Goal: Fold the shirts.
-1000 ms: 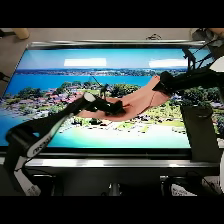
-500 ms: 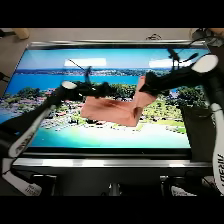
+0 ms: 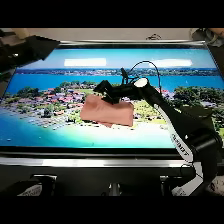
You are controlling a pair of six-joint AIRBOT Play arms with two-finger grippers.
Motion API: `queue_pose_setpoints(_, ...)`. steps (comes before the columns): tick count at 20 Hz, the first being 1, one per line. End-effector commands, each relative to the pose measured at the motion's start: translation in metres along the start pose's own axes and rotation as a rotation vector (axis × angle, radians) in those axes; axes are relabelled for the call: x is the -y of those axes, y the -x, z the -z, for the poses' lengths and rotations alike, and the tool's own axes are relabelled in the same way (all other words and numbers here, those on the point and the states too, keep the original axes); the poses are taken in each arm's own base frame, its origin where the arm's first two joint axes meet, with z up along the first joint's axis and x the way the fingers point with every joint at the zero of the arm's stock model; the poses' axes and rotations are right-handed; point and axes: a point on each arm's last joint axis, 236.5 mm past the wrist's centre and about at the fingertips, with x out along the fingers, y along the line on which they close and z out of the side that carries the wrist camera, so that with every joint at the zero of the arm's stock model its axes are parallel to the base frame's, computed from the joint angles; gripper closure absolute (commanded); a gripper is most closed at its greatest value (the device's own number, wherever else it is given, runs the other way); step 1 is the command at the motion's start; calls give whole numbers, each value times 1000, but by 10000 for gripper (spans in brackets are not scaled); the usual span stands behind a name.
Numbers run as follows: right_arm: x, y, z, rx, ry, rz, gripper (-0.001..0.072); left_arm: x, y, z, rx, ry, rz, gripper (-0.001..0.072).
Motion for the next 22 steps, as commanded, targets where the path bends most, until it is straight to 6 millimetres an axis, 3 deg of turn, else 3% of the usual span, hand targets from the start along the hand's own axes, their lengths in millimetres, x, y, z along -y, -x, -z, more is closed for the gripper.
queue_pose_setpoints(1,17,47,-21,-12,36,36,30,17,25,4,-31,-100,-27,684)
queue_pose_setpoints(2,42,82,-28,-21,50,149,38,9,25,12,-66,-105,-56,684)
queue_pose_setpoints(3,80,122,-32,-31,59,319,46,-2,25,18,-96,-107,-98,684)
queue_pose_setpoints(5,168,204,-22,-89,-16,721,68,-32,30,29,-147,-110,-217,683)
queue_pose_setpoints(6,197,225,-8,-144,-57,832,106,-44,33,33,-166,-109,-270,683)
queue_pose_setpoints(7,209,222,5,-193,-63,834,105,-55,36,36,-179,-105,-315,684)
queue_pose_setpoints(9,210,179,15,-209,-72,689,103,-64,37,43,-200,-91,-355,684)
queue_pose_setpoints(11,209,136,17,-189,-84,592,103,-61,34,52,-227,-87,-345,684)
queue_pose_setpoints(14,208,93,26,-198,-84,544,107,-52,30,65,-272,-83,-320,684)
queue_pose_setpoints(15,206,83,28,-199,-92,520,176,-49,29,67,-277,-85,-315,683)
queue_pose_setpoints(16,199,77,27,-194,-85,484,438,-48,28,67,-279,-86,-311,683)
queue_pose_setpoints(17,190,76,22,-183,-78,447,670,-47,27,67,-278,-88,-310,683)
queue_pose_setpoints(18,177,81,12,-164,-49,410,683,-48,27,67,-278,-88,-310,684)
queue_pose_setpoints(20,142,118,-25,-92,56,353,684,-49,28,68,-280,-90,-315,684)
queue_pose_setpoints(22,104,187,-76,65,110,337,684,-56,30,69,-289,-104,-339,683)
